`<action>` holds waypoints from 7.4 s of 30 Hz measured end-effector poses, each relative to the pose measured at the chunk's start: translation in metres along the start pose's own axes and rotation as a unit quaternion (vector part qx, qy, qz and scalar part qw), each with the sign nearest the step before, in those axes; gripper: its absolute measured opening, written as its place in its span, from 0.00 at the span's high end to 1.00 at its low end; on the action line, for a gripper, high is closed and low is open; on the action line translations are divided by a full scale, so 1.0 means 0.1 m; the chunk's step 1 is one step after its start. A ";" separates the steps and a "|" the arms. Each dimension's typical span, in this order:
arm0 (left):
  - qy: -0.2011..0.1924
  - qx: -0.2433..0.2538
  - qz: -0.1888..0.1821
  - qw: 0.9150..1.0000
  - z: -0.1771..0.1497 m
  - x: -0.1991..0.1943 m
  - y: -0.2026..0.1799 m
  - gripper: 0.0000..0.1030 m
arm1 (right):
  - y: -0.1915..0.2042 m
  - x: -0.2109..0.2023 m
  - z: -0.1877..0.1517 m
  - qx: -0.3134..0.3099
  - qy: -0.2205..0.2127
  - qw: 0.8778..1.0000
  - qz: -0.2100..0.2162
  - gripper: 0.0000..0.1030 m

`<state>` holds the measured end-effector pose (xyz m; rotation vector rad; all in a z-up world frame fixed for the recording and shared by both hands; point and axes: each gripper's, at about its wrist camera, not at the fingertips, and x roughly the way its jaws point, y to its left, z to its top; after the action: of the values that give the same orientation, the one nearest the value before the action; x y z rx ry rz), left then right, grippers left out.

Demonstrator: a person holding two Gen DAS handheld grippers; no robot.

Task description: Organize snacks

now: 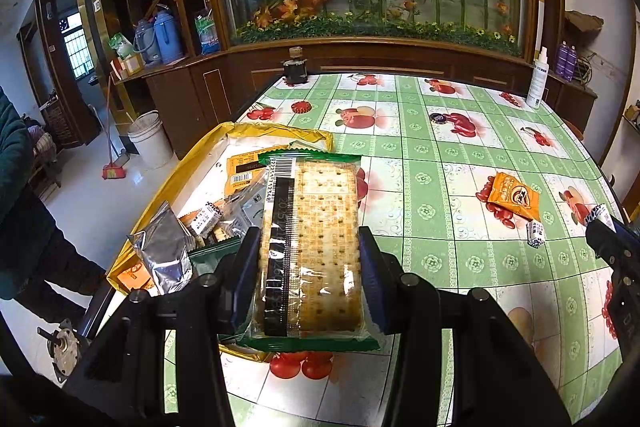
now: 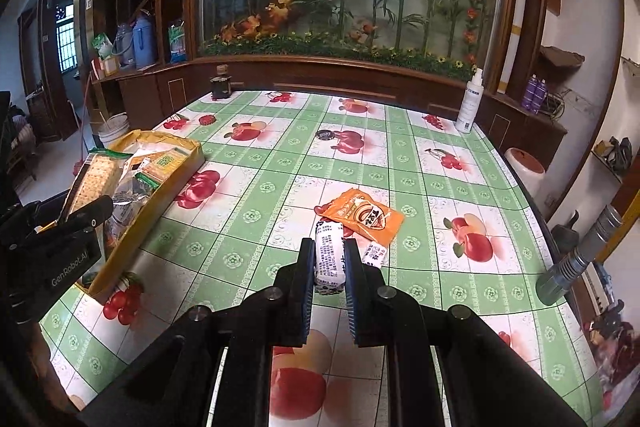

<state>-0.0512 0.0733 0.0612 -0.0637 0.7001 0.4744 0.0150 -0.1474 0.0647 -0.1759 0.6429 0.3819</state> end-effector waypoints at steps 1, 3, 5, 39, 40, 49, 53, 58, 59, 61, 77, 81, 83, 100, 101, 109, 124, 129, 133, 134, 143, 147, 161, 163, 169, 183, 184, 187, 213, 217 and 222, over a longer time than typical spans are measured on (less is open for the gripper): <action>-0.001 0.000 0.001 1.000 -0.01 -0.01 0.01 0.56 | 0.01 -0.01 0.00 -0.002 -0.002 1.000 -0.001 0.86; -0.003 0.000 0.001 1.000 -0.01 -0.03 0.02 0.56 | 0.03 -0.02 0.00 -0.003 -0.004 1.000 0.001 0.86; -0.005 0.000 0.002 1.000 -0.02 -0.04 0.03 0.56 | 0.05 -0.04 0.00 -0.008 -0.008 1.000 -0.001 0.86; -0.002 -0.024 0.029 0.999 -0.03 0.04 0.41 0.56 | 0.41 -0.02 0.10 -0.045 -0.022 0.998 0.025 0.86; -0.001 -0.025 0.030 0.999 -0.03 0.05 0.43 0.56 | 0.43 -0.01 0.11 -0.046 -0.022 0.998 0.028 0.86; 0.007 -0.050 0.041 0.998 -0.02 0.16 0.73 0.56 | 0.61 0.21 0.25 -0.017 0.003 0.990 0.137 0.87; 0.018 -0.068 0.045 0.996 -0.01 0.26 0.92 0.56 | 0.68 0.44 0.33 0.022 0.032 0.976 0.212 0.87; 0.027 -0.082 0.045 0.995 0.03 0.40 1.07 0.56 | 0.80 0.74 0.46 0.073 0.064 0.949 0.299 0.87; 0.028 -0.084 0.044 0.995 0.04 0.43 1.09 0.56 | 0.82 0.81 0.49 0.082 0.068 0.942 0.318 0.87; 0.030 -0.086 0.042 0.995 0.07 0.49 1.12 0.56 | 0.88 0.93 0.55 0.098 0.081 0.931 0.342 0.87; 0.030 -0.082 0.038 0.995 0.35 0.89 1.22 0.56 | 1.63 1.89 1.10 0.101 0.113 0.905 0.398 0.87; 0.030 -0.083 0.041 0.995 0.36 0.95 1.25 0.56 | 1.75 2.11 1.20 0.101 0.118 0.903 0.401 0.87; 0.030 -0.083 0.043 0.995 0.36 0.97 1.26 0.56 | 1.79 2.18 1.22 0.101 0.120 0.903 0.400 0.87; 0.045 -0.097 0.067 0.992 0.32 1.06 1.37 0.41 | 2.07 2.39 1.18 0.069 0.131 0.919 0.366 0.46; 0.042 -0.097 0.067 0.992 0.31 1.04 1.37 0.41 | 2.04 2.37 1.17 0.075 0.130 0.919 0.365 0.44; 0.029 -0.102 0.062 0.992 0.32 0.87 1.35 0.41 | 1.69 2.09 1.15 0.096 0.107 0.920 0.364 0.44; 0.006 -0.087 0.048 0.995 0.35 0.51 1.06 0.41 | 0.88 1.49 0.92 0.125 0.075 0.931 0.335 0.44; 0.002 -0.081 0.041 0.996 0.37 0.43 0.95 0.41 | 0.57 1.33 0.79 0.137 0.070 0.933 0.325 0.44; 0.000 -0.075 0.036 0.996 0.38 0.39 0.84 0.41 | 0.36 1.25 0.72 0.147 0.066 0.935 0.316 0.44; 0.000 -0.074 0.036 0.997 0.38 0.37 0.82 0.41 | 0.31 1.23 0.70 0.150 0.065 0.935 0.314 0.44; -0.004 -0.064 0.030 0.998 0.38 0.29 0.66 0.41 | -0.04 1.12 0.52 0.161 0.066 0.940 0.293 0.44; 0.001 -0.064 0.017 0.998 0.35 0.30 0.57 0.41 | -0.28 1.07 0.38 0.170 0.066 0.944 0.273 0.44; 0.014 -0.017 -0.035 0.999 0.25 0.29 -0.04 0.41 | -1.03 0.93 -0.05 0.158 0.065 0.970 0.172 0.45; 0.018 -0.010 -0.044 0.999 0.23 0.30 -0.16 0.41 | -1.08 0.94 -0.12 0.153 0.069 0.973 0.156 0.45; 0.035 0.012 -0.070 0.997 0.21 0.37 -0.48 0.41 | -0.96 1.12 -0.21 0.109 0.096 0.984 0.104 0.47; 0.052 0.091 -0.173 0.979 0.46 0.71 -1.53 0.42 | -1.10 1.47 -0.24 0.085 0.123 0.987 0.059 0.81; 0.051 0.109 -0.184 0.976 0.47 0.75 -1.62 0.42 | -1.16 1.43 -0.24 0.094 0.118 0.987 0.063 0.81; 0.028 0.195 -0.202 0.959 0.50 0.85 -1.90 0.42 | -1.36 1.33 -0.24 0.119 0.109 0.984 0.077 0.81; 0.056 0.411 -0.314 0.854 0.37 1.21 -2.72 0.68 | -1.80 1.20 -0.35 0.199 0.092 0.969 0.114 0.81; 0.055 0.395 -0.310 0.863 0.32 1.14 -2.69 0.77 | -1.79 1.14 -0.32 0.198 0.088 0.970 0.112 0.81; 0.063 0.340 -0.312 0.885 0.30 1.02 -2.44 0.82 | -1.72 1.01 -0.26 0.190 0.076 0.972 0.113 0.81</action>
<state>0.1418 -0.0970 -0.0052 0.3384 0.8934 -0.4149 0.1435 -0.2827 -0.0102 0.2384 0.8779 0.4593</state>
